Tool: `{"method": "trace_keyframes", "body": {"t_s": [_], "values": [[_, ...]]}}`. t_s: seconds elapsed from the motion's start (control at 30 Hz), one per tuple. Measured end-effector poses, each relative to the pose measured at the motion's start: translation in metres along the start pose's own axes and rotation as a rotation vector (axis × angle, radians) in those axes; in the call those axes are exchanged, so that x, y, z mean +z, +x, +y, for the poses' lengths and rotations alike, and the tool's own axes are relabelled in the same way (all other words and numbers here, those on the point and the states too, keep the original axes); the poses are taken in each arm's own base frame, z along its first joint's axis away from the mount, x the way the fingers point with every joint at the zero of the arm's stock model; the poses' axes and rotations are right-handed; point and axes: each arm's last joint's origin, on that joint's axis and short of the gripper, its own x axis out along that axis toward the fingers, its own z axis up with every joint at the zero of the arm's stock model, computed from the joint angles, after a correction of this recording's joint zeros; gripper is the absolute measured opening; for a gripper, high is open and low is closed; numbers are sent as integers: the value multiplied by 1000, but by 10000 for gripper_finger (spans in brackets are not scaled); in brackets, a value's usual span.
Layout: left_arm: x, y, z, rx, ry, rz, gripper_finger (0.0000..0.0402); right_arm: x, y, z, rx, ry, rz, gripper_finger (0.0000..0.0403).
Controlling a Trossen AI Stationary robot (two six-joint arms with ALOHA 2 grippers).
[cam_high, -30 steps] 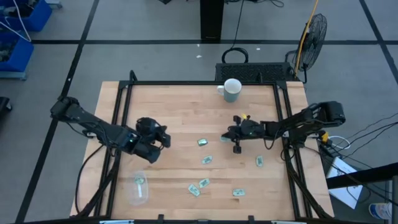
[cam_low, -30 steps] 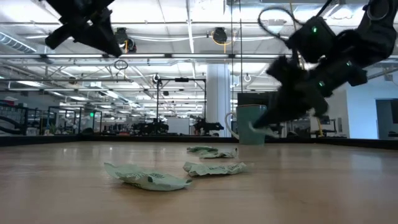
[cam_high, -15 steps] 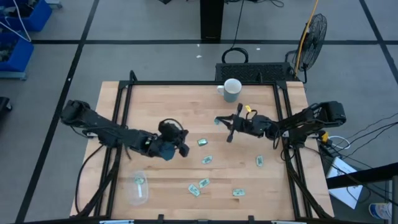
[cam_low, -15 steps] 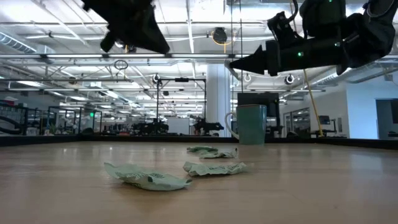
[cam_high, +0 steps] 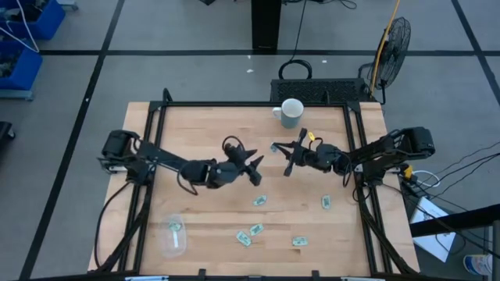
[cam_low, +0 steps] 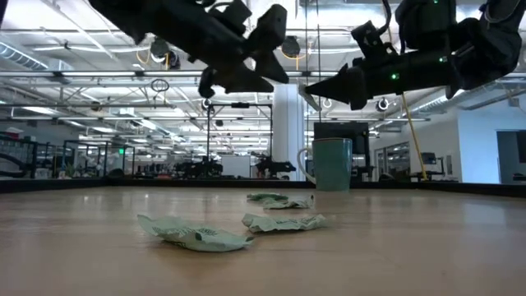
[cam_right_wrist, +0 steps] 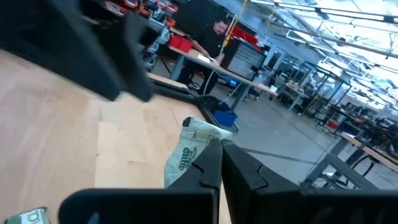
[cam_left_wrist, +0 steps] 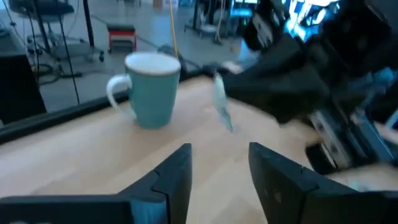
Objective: Pick and place Stevia / Truvia into bins
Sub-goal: Put the stevia packet into the transparent container
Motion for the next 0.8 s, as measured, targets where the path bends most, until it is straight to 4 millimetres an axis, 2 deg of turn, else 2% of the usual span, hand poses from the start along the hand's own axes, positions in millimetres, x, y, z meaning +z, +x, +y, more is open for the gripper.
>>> {"method": "trace_keyframes", "body": {"t_s": [0.27,0.53,0.8], "values": [[9,25,16,-170,-48,7,170,0,0,0,2,8,-5,1],[12,29,20,-192,-33,0,170,2,0,-1,-2,19,-20,1],[13,29,21,-163,-19,-11,170,8,0,-1,57,129,-105,1]]}}
